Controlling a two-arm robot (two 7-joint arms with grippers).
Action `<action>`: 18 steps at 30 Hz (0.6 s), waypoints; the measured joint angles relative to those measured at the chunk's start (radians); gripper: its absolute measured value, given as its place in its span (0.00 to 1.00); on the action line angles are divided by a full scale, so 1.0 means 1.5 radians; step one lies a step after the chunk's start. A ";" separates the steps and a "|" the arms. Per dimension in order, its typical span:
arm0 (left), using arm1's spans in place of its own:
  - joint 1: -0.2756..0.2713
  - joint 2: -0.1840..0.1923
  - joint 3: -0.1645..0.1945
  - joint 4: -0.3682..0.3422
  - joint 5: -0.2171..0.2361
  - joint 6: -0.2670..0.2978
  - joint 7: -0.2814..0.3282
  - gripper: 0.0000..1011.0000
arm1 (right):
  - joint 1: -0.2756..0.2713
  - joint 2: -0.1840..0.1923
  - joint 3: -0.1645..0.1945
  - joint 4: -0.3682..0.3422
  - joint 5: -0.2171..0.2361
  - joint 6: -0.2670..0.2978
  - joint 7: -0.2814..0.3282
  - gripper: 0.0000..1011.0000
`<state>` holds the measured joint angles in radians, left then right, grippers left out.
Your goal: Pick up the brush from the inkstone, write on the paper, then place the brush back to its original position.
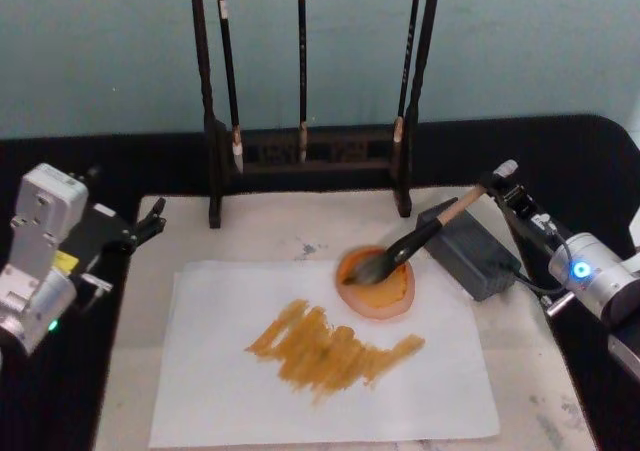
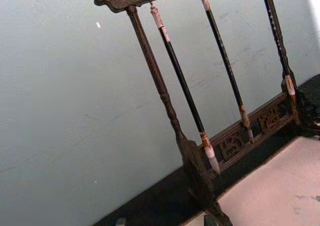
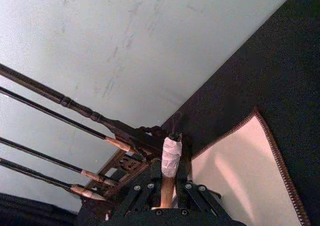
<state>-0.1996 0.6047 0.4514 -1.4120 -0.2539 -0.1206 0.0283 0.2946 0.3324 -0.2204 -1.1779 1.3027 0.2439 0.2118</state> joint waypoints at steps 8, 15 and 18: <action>0.000 0.000 0.000 0.000 0.000 0.000 0.000 1.00 | -0.006 0.023 -0.006 -0.037 0.024 0.017 -0.007 0.17; 0.000 0.000 0.000 0.000 0.000 0.000 0.000 1.00 | -0.008 0.038 -0.005 -0.066 0.052 0.033 -0.016 0.17; 0.000 0.000 0.000 0.000 0.000 0.000 0.000 1.00 | -0.008 0.045 -0.006 -0.082 0.063 0.039 -0.019 0.17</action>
<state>-0.1995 0.6047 0.4514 -1.4120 -0.2539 -0.1205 0.0283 0.2826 0.4004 -0.2290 -1.3003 1.3967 0.3030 0.1834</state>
